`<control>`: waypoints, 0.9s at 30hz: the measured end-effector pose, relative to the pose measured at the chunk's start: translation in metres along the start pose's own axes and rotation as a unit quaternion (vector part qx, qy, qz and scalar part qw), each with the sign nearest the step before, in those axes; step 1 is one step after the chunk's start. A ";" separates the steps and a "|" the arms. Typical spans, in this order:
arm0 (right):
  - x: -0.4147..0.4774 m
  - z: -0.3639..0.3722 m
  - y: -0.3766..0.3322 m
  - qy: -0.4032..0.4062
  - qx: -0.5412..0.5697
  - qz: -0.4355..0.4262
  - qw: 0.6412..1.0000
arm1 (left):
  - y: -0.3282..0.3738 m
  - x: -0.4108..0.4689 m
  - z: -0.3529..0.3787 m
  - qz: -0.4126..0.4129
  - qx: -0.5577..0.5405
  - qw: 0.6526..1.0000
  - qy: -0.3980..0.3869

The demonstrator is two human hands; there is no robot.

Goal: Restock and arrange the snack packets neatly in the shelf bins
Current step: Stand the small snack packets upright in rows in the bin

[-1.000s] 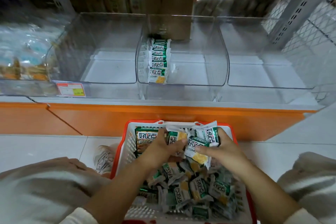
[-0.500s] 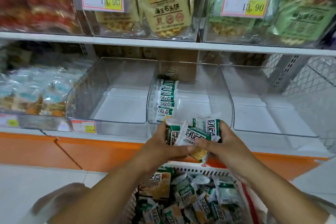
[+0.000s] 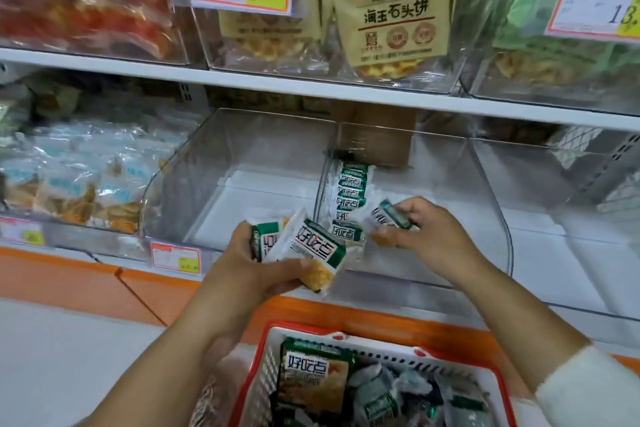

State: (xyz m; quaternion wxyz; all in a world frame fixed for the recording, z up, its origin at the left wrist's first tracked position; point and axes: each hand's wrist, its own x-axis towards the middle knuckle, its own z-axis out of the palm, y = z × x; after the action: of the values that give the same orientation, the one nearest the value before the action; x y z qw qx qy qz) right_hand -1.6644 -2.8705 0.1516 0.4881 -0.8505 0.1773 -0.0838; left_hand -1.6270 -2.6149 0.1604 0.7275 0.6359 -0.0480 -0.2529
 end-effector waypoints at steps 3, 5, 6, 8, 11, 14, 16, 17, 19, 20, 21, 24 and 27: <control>0.038 0.030 0.016 -0.122 -0.226 -0.025 0.966 | 0.004 0.003 -0.018 0.015 -0.016 0.999 0.036; 0.051 0.048 0.025 -0.162 -0.280 -0.011 0.946 | 0.005 0.005 -0.025 0.021 -0.018 0.998 0.048; 0.055 0.053 0.026 -0.168 -0.287 -0.007 0.943 | 0.006 0.005 -0.028 0.021 -0.018 0.998 0.049; 0.059 0.058 0.028 -0.164 -0.291 -0.010 0.942 | 0.007 0.006 -0.032 0.021 -0.022 0.998 0.050; 0.056 0.059 0.029 -0.125 -0.305 -0.014 0.944 | 0.007 0.008 -0.037 0.021 -0.028 0.997 0.067; 0.051 0.061 0.028 -0.101 -0.335 -0.011 0.937 | 0.007 0.009 -0.036 0.012 -0.021 0.996 0.081; 0.050 0.060 0.024 -0.106 -0.347 0.001 0.932 | 0.008 0.009 -0.032 0.007 -0.020 0.997 0.080; 0.049 0.058 0.020 -0.110 -0.349 0.010 0.931 | 0.008 0.008 -0.030 0.005 -0.022 0.997 0.077; 0.042 0.053 0.013 -0.079 -0.341 0.007 0.937 | 0.009 0.005 -0.023 0.003 -0.028 0.997 0.065; 0.035 0.050 0.007 -0.041 -0.319 -0.008 0.947 | 0.010 0.004 -0.020 0.002 -0.032 0.998 0.056; 0.025 0.046 -0.002 -0.007 -0.270 -0.023 0.963 | 0.011 0.002 -0.017 0.000 -0.037 0.998 0.046; -0.016 0.035 -0.039 -0.074 -0.007 -0.007 0.997 | 0.009 -0.001 -0.007 -0.004 -0.044 0.999 0.026; -0.049 0.037 -0.059 -0.187 0.084 -0.016 0.979 | 0.007 -0.002 0.004 -0.007 -0.028 1.000 0.008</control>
State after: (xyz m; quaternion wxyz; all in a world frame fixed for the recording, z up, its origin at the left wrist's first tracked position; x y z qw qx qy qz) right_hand -1.6849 -2.7949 0.1851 0.5811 -0.8098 0.0615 0.0536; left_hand -1.6284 -2.6171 0.1688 0.7435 0.6179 -0.0311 -0.2540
